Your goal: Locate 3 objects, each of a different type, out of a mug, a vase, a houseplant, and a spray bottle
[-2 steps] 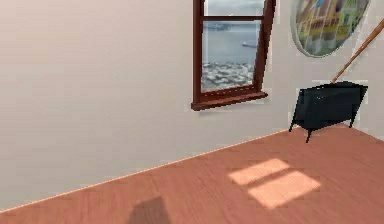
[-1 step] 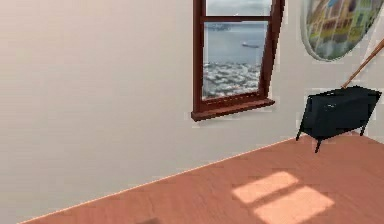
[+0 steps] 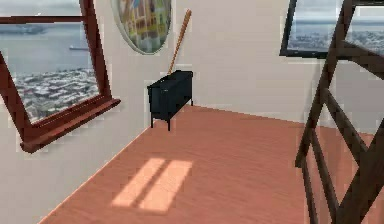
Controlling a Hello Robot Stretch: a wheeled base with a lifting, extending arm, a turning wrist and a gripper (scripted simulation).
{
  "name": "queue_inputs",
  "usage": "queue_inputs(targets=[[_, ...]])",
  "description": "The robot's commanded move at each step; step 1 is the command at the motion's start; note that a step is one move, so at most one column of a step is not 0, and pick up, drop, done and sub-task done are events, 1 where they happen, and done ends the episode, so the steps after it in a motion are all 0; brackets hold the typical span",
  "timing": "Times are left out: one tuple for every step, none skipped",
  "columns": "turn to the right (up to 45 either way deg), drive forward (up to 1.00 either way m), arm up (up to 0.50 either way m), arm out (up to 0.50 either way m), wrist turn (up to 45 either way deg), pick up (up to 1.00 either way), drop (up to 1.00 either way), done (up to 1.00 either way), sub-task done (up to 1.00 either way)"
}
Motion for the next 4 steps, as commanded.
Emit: queue_inputs(targets=[[21.0,0.0,0.0,0.0,0.0,0.0,0.0,0.0,0.0],[0.0,0.05,0.0,0.0,0.0,0.0,0.0,0.0,0.0],[-45.0,0.0,0.0,0.0,0.0,0.0,0.0,0.0,0.0],[-39.0,0.0,0.0,0.0,0.0,0.0,0.0,0.0,0.0]])
